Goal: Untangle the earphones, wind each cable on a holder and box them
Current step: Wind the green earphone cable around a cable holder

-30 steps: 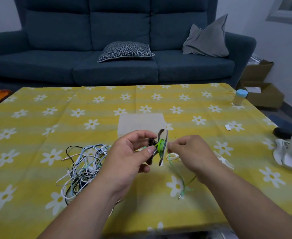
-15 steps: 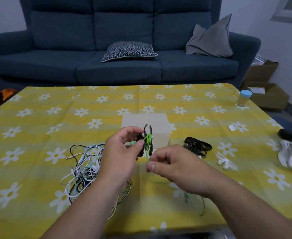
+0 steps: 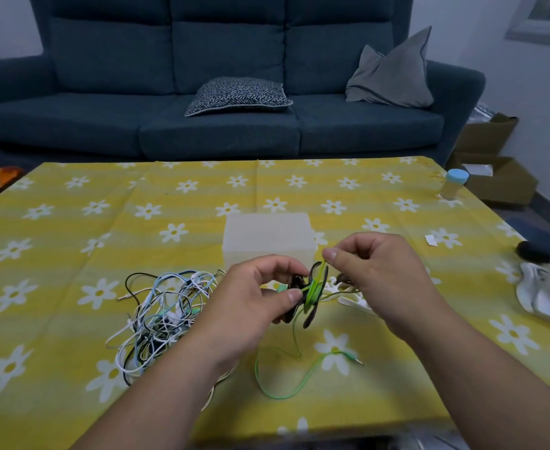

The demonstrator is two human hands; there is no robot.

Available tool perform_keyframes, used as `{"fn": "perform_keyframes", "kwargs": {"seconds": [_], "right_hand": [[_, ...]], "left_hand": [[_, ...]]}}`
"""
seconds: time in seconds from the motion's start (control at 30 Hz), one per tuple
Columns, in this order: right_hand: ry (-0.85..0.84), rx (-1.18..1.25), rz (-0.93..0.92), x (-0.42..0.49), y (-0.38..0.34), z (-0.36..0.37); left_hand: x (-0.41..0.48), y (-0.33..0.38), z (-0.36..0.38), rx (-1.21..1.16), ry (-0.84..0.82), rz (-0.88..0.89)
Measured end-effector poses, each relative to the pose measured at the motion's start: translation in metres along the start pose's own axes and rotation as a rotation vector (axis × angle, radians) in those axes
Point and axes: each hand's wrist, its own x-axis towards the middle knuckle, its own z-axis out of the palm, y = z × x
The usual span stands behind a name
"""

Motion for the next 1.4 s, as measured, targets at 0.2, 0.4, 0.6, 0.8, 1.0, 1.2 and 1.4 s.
{"fn": "perform_keyframes", "kwargs": {"seconds": [0.2, 0.4, 0.6, 0.8, 1.0, 1.2, 1.4], "right_hand": [[-0.044, 0.031, 0.135, 0.002, 0.005, 0.003], [-0.374, 0.131, 0.254, -0.012, 0.003, 0.027], [-0.552, 0.141, 0.215, -0.027, -0.001, 0.043], [-0.562, -0.019, 0.023, -0.028, -0.012, 0.033], [-0.359, 0.166, -0.006, -0.021, -0.016, 0.018], [-0.073, 0.057, 0.041, -0.006, -0.007, -0.004], [-0.097, -0.106, 0.025, -0.002, -0.002, -0.007]], "left_hand": [[-0.002, 0.003, 0.001, -0.182, -0.029, -0.017], [0.001, 0.005, 0.003, -0.409, 0.132, -0.007], [0.011, -0.002, -0.013, -0.355, 0.436, 0.05], [0.012, -0.009, -0.017, -0.011, 0.503, 0.093], [0.008, -0.004, -0.009, 0.157, 0.285, 0.129], [0.002, 0.0, 0.0, 0.072, 0.072, 0.076], [-0.001, 0.002, 0.004, -0.139, -0.019, 0.018]]}}
